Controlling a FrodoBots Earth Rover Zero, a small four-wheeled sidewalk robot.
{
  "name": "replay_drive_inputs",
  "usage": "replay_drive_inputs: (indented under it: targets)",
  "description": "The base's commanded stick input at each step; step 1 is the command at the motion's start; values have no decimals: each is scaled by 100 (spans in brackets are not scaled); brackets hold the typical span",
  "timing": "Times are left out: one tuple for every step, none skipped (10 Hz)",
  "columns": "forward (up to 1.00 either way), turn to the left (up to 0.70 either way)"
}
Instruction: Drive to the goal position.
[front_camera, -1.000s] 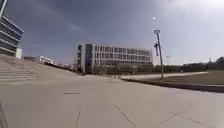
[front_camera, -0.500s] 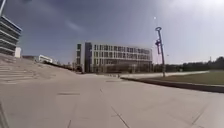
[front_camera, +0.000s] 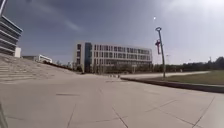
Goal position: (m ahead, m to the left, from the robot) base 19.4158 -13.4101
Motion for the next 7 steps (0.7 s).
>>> replay_drive_inputs:
  targets:
    - [70,0]
    - [70,0]
    - [70,0]
    - [70,0]
    - [70,0]
    - [70,0]
    - [70,0]
